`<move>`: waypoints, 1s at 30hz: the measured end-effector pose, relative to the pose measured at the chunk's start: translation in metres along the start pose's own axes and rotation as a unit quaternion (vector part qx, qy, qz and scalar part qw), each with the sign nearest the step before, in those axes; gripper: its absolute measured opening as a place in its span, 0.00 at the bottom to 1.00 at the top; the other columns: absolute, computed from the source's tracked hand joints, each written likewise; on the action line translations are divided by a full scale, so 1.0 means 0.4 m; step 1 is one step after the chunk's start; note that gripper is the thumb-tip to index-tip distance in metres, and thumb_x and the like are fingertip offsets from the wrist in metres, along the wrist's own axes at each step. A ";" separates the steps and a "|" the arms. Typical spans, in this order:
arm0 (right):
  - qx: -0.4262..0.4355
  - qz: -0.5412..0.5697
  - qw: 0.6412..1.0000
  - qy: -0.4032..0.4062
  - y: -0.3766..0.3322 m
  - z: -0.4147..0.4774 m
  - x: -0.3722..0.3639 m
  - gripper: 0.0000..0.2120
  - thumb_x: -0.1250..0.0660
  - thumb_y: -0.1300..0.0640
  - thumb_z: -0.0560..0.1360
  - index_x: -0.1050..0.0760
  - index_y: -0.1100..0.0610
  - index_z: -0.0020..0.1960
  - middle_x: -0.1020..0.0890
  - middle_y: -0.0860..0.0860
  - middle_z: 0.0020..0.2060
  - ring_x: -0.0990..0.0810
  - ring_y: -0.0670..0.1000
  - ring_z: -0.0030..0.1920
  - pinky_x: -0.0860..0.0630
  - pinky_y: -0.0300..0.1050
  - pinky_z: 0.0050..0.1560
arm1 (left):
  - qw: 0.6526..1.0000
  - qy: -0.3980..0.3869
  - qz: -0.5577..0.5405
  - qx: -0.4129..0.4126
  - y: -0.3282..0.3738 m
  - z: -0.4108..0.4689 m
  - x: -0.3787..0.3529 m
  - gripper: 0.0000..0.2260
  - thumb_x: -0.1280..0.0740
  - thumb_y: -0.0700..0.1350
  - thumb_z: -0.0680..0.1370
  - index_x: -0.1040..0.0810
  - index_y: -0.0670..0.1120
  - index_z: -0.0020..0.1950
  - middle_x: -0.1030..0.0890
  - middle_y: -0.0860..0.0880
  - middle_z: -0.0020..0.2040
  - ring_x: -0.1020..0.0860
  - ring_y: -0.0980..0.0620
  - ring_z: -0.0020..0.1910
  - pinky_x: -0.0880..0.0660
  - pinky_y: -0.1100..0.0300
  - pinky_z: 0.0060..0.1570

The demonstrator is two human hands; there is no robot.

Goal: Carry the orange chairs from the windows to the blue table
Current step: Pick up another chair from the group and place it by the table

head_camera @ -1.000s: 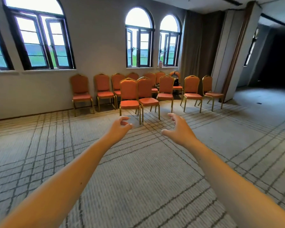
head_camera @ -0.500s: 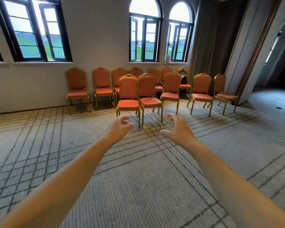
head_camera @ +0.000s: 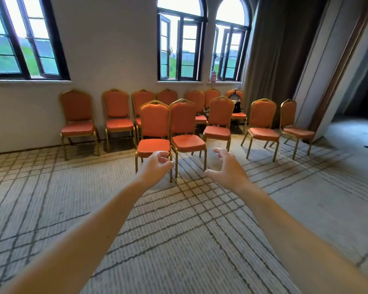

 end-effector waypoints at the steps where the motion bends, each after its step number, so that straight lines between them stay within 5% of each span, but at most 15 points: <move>1: -0.002 0.001 1.000 0.000 0.022 0.060 -0.012 0.39 0.26 0.51 0.70 0.39 0.50 0.76 0.33 0.53 0.71 0.33 0.53 0.70 0.30 0.49 0.64 | 1.000 0.001 0.003 0.004 -0.015 0.058 -0.014 0.21 0.32 0.51 0.76 0.28 0.48 0.67 0.23 0.56 0.50 0.25 0.60 0.49 0.31 0.66 0.43; 22: 0.058 -0.006 0.992 -0.111 0.305 1.414 -0.302 0.40 0.25 0.51 0.70 0.41 0.51 0.77 0.33 0.54 0.73 0.33 0.53 0.71 0.30 0.50 0.64 | 0.993 0.060 0.028 0.099 -0.313 1.279 -0.171 0.21 0.33 0.51 0.77 0.30 0.47 0.68 0.24 0.51 0.54 0.23 0.53 0.54 0.25 0.58 0.53; 30: 0.027 -0.013 0.989 -0.146 0.378 1.917 -0.527 0.40 0.25 0.50 0.71 0.41 0.50 0.77 0.34 0.52 0.73 0.34 0.54 0.72 0.30 0.52 0.65 | 0.990 0.047 0.020 0.131 -0.535 1.804 -0.165 0.21 0.33 0.52 0.76 0.30 0.49 0.68 0.24 0.52 0.55 0.25 0.60 0.47 0.27 0.63 0.40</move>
Point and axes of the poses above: each hand's wrist, its own z-axis towards the middle knuckle, its own x-axis out of the back of the hand, y = z × x, the point moved 2 cm from there along z, towards the middle knuckle
